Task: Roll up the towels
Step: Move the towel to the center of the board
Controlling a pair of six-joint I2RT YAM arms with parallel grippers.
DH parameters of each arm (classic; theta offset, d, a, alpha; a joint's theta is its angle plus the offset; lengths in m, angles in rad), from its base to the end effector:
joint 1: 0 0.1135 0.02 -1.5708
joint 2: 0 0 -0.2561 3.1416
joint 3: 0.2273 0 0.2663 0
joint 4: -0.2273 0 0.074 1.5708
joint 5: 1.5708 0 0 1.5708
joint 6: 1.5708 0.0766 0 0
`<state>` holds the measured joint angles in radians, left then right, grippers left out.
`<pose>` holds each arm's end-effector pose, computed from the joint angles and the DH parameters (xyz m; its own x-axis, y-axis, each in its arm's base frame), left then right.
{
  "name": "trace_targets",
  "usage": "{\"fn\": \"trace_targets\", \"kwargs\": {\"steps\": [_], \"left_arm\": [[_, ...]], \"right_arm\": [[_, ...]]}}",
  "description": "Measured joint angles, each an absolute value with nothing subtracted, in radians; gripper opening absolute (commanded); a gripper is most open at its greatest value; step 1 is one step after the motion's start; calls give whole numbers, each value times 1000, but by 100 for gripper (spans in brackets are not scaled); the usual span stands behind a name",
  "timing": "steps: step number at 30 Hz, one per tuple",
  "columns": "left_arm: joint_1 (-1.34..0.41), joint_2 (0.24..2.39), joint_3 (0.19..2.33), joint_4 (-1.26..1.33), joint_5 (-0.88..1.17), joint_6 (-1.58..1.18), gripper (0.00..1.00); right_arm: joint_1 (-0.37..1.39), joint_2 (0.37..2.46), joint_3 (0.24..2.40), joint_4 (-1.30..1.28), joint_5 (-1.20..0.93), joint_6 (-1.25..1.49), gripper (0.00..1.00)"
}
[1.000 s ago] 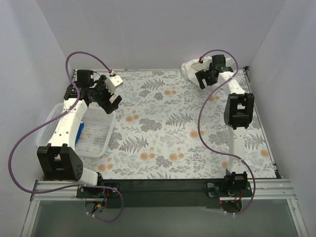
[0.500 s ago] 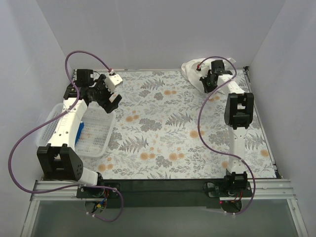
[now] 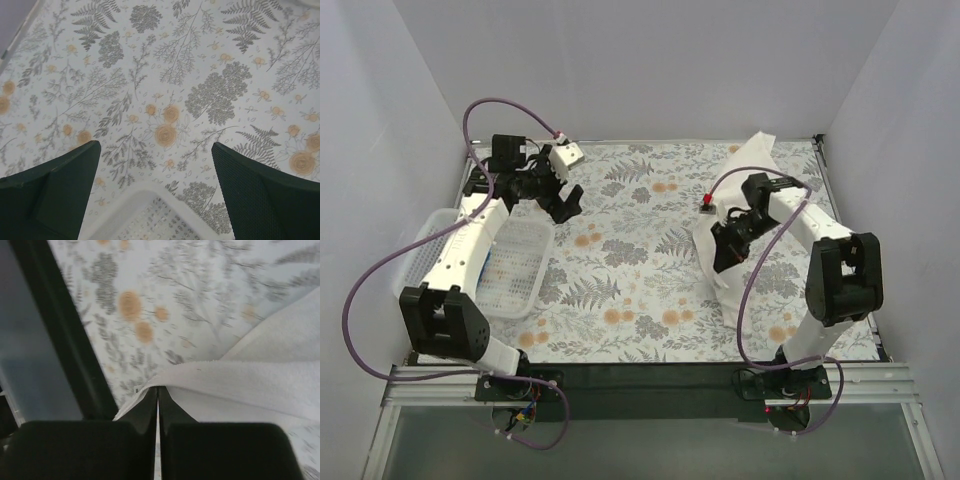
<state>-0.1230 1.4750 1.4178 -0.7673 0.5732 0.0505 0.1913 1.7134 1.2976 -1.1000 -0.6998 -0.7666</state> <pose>0.3441 -0.0844 0.3119 -0.7041 0.1298 -0.6982 0.5047 0.7831 -0.3634 0.3100 0.1103 0.1847 -0.5811 -0.6530 -0.4857 -0.8098 0.4044 0.4251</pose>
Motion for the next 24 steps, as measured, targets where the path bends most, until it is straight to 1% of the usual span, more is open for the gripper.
{"fn": "trace_targets", "kwargs": {"steps": [3, 4, 5, 7, 9, 12, 15, 17, 21, 22, 24], "left_arm": [[-150, 1539, 1418, -753, 606, -2, 86], [-159, 1560, 1417, -752, 612, -17, 85], [-166, 1577, 1417, -751, 617, -29, 84], [-184, 1617, 1417, -750, 624, -54, 82], [-207, 1650, 1417, -754, 627, -69, 80], [-266, 1684, 1398, -752, 625, -86, 76], [-348, 1710, 1364, -755, 614, -110, 69], [-399, 1748, 1356, -750, 611, -134, 67], [-476, 1861, 1355, -715, 616, -203, 65], [-482, 1881, 1355, -703, 620, -219, 64], [-492, 1925, 1356, -674, 629, -253, 63]], "right_arm": [[308, 1707, 1268, -1151, -854, -753, 3], [340, 1707, 1269, -1150, -904, -725, 15], [360, 1708, 1272, -1143, -942, -699, 34], [399, 1716, 1299, -1123, -1000, -660, 42], [424, 1723, 1338, -1109, -1029, -645, 42], [381, 1721, 1377, -1091, -1018, -630, 44], [289, 1707, 1376, -1040, -896, -595, 42], [233, 1688, 1354, -985, -797, -554, 43], [173, 1666, 1293, -883, -624, -449, 44], [162, 1666, 1277, -854, -583, -422, 47], [136, 1671, 1258, -805, -509, -371, 48]]}}
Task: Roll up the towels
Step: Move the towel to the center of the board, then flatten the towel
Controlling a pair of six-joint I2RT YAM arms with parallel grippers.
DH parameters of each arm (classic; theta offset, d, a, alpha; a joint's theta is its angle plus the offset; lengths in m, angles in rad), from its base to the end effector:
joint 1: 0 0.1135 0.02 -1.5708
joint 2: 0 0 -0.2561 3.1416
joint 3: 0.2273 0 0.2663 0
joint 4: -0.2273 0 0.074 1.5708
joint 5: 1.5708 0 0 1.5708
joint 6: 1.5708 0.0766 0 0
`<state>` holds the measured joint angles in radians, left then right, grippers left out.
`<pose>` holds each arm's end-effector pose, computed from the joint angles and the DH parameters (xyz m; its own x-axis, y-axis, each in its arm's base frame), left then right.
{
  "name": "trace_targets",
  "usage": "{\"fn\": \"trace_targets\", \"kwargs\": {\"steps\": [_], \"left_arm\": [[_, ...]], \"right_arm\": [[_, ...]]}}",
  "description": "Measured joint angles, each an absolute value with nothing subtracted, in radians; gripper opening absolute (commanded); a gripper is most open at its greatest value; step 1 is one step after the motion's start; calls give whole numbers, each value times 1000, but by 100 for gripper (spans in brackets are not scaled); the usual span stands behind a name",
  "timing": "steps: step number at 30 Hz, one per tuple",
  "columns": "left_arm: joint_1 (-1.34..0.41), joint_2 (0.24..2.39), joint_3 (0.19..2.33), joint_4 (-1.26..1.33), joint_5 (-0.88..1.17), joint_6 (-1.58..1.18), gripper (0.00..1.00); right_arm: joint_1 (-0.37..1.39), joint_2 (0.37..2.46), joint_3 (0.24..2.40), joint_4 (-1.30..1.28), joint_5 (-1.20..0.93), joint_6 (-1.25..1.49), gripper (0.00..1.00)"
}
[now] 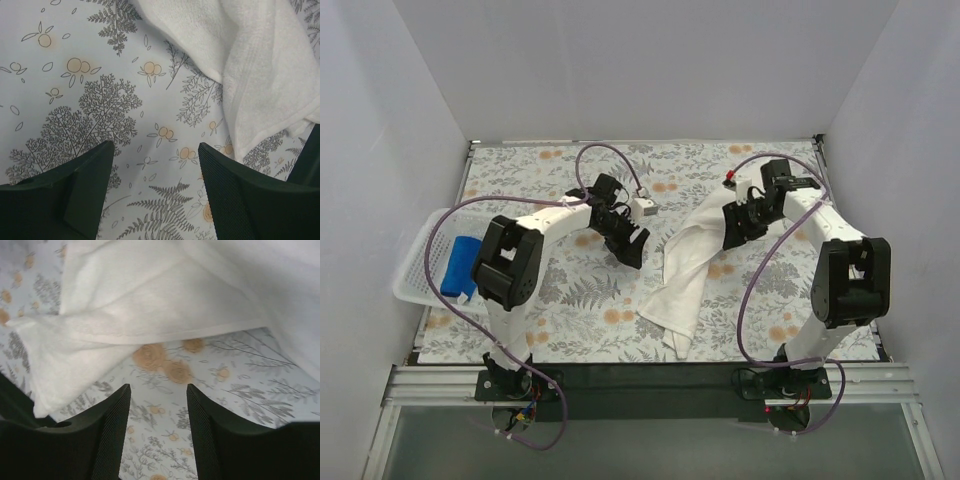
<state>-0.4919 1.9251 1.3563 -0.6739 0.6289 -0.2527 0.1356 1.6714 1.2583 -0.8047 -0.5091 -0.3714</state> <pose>0.3344 -0.2303 0.1358 -0.9452 0.2771 -0.1728 0.3230 0.7152 -0.6198 0.3478 0.0851 0.1869 -0.7629 -0.4239 -0.4881 -0.6030 0.7389 0.3007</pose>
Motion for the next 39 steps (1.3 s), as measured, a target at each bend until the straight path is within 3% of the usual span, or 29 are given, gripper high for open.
{"fn": "trace_targets", "kwargs": {"steps": [8, 14, 22, 28, 39], "left_arm": [[-553, 1979, 1363, -617, 632, -271, 63], [-571, 1946, 1299, -606, 629, -253, 70], [-570, 1964, 1326, -590, 625, -256, 69], [-574, 1964, 1322, -592, 641, -244, 68], [-727, 1874, 1184, -612, 636, -159, 60]], "right_arm": [[-43, 1792, 1338, -688, -292, -351, 52], [-83, 1842, 1386, -620, -202, -460, 66], [-75, 1944, 1403, -574, -165, -570, 63], [-75, 1964, 1379, -572, -157, -606, 52], [-72, 1976, 1379, -585, -183, -611, 17]]}}
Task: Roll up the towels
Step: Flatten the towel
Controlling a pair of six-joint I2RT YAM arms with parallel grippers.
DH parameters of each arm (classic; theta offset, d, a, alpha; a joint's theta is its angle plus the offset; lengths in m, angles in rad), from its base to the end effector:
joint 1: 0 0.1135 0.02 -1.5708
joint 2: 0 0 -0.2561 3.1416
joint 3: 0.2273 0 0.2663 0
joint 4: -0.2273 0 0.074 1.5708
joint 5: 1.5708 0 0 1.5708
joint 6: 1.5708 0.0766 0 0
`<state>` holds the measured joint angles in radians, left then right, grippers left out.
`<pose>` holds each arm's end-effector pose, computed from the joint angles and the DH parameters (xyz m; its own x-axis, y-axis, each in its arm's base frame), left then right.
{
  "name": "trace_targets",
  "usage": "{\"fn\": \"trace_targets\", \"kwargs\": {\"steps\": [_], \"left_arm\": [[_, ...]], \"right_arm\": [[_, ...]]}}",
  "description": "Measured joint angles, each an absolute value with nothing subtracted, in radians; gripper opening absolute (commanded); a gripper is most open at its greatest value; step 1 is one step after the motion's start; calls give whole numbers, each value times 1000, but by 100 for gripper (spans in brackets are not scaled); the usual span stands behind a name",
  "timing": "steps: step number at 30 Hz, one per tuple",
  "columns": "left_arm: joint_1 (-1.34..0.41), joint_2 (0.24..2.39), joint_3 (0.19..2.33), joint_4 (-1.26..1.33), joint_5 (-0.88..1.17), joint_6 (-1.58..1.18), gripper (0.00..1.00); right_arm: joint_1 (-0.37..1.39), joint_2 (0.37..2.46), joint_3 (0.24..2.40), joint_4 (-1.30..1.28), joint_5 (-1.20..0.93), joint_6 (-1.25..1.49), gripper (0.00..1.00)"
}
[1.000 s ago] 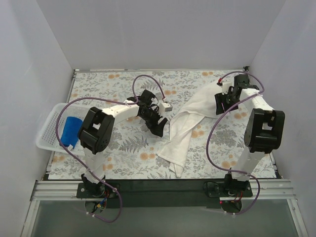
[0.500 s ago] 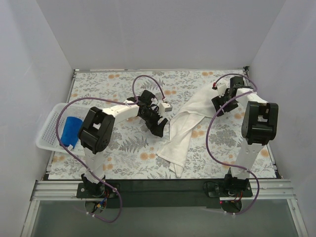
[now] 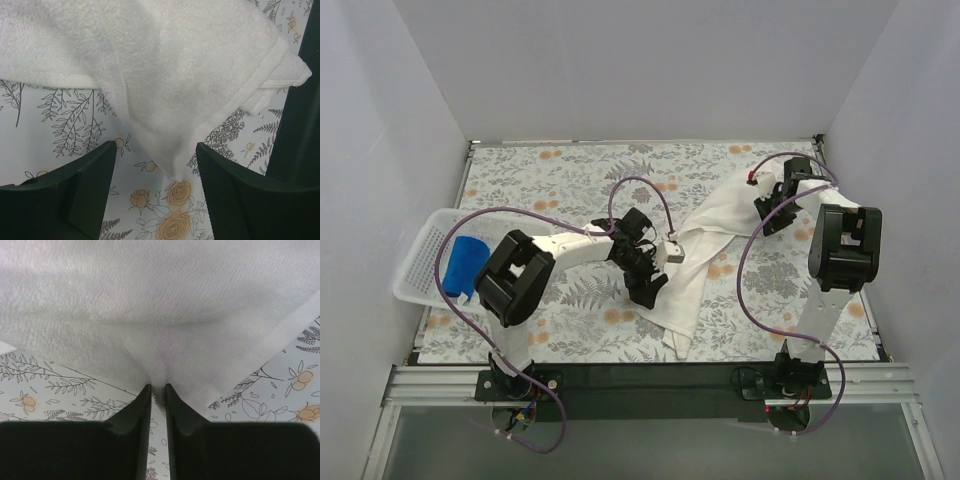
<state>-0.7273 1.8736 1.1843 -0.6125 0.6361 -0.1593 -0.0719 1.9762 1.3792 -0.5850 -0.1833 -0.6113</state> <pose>0.2467 -0.2805 0.1085 -0.8145 0.5542 -0.1716 0.5303 0.5913 -0.6076 0.4258 -0.0167 0.1144 -0.7568 -0.5113 -0.4072 -0.5283 0.8453 -0.0794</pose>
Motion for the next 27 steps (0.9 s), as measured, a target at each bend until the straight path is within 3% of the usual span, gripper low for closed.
{"fn": "trace_targets", "kwargs": {"steps": [1, 2, 4, 5, 9, 15, 22, 23, 26, 27], "left_arm": [[-733, 1873, 1184, -612, 636, -159, 59], [-738, 1873, 1182, -608, 636, -161, 56], [-745, 1873, 1176, -598, 633, -163, 47], [-748, 1873, 1173, -592, 629, -166, 32], [-766, 1877, 1163, -594, 601, -173, 0], [-774, 1838, 1179, -611, 641, -156, 0], [-867, 1807, 1358, -538, 874, -224, 0], [-912, 1812, 1382, -510, 912, -245, 4], [-1008, 1842, 1411, -440, 976, -273, 49], [-1035, 1854, 1411, -427, 990, -278, 52]], "right_arm": [[-72, 1980, 1385, -590, -186, -610, 15], [-72, 1984, 1390, -594, -187, -609, 4], [-72, 1990, 1399, -598, -188, -610, 1], [-72, 1992, 1403, -601, -188, -607, 1], [-72, 2000, 1419, -613, -188, -606, 1], [-80, 2006, 1481, -675, -208, -598, 1], [-133, 2026, 1773, -795, -312, -550, 1], [-143, 2027, 1812, -815, -328, -544, 1], [-167, 2037, 1890, -849, -373, -525, 1], [-174, 2037, 1898, -860, -385, -523, 1]]}}
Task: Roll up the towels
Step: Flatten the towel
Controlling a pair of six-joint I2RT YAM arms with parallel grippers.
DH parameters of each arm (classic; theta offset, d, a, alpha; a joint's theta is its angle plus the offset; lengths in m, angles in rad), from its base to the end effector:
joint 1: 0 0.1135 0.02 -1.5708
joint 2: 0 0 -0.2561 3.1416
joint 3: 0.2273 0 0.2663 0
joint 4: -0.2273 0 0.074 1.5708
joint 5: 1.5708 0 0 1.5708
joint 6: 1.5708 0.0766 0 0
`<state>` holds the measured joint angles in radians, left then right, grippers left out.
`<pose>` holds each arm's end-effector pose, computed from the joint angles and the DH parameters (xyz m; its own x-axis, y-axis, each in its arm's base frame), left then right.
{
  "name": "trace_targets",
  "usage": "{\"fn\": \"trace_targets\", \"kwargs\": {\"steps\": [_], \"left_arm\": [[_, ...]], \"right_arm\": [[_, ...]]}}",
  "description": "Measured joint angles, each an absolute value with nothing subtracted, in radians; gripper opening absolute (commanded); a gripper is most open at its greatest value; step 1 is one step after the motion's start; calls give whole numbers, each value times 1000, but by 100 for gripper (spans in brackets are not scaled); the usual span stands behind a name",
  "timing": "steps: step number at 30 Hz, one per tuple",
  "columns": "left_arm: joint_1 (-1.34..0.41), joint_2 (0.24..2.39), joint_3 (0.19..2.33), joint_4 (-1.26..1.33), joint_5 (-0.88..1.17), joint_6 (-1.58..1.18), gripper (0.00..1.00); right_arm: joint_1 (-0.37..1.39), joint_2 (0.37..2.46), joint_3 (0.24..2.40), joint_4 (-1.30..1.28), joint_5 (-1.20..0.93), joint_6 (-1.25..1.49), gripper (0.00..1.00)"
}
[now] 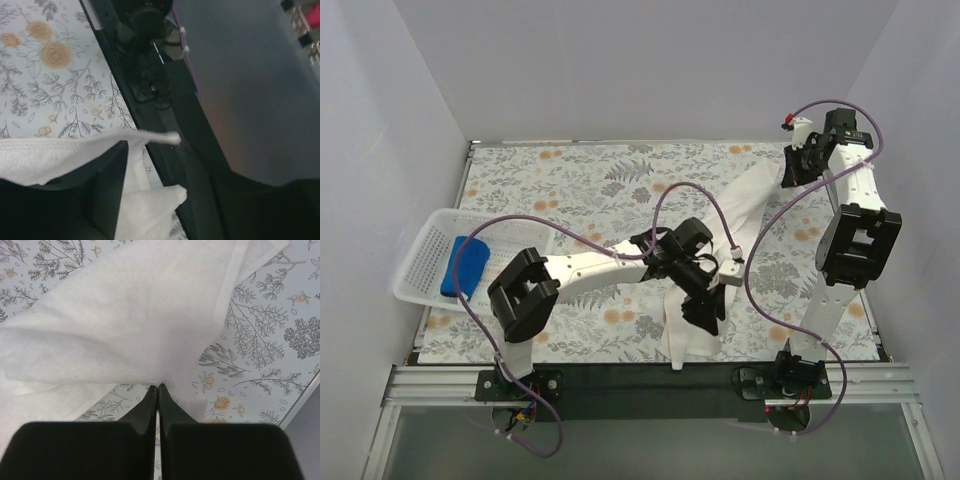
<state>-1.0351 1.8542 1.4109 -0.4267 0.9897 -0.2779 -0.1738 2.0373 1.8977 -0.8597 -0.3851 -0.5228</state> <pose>0.1627 -0.3995 0.2136 -0.5801 0.6823 -0.4448 0.6115 0.0040 -0.7913 0.4766 -0.0545 0.2436 -0.6979 -0.3473 -0.6264 -0.4482 0.8939 0.0037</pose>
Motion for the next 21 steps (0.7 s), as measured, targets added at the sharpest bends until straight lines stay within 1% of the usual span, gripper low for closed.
{"fn": "trace_targets", "kwargs": {"steps": [3, 5, 6, 9, 12, 14, 18, 21], "left_arm": [[-1063, 1876, 1382, -415, 982, -286, 58], [-1050, 1863, 1339, -420, 950, -273, 56], [-1042, 1848, 1312, -418, 928, -264, 52], [-1019, 1739, 1193, -429, 830, -243, 47], [-989, 1620, 1097, -450, 739, -247, 47], [-961, 1591, 1069, -453, 704, -267, 50], [-843, 1633, 1054, -454, 606, -315, 53], [-793, 1694, 1054, -453, 556, -338, 52]], "right_arm": [[-188, 2040, 1898, -898, -410, -522, 1], [-192, 2046, 1896, -918, -422, -522, 1], [-192, 2049, 1893, -926, -427, -523, 1], [-191, 2053, 1883, -940, -434, -524, 1], [-189, 2053, 1878, -945, -436, -527, 1], [-189, 2053, 1873, -945, -440, -529, 1], [-189, 2053, 1866, -950, -441, -533, 1], [-189, 2053, 1866, -951, -438, -539, 1]]}}
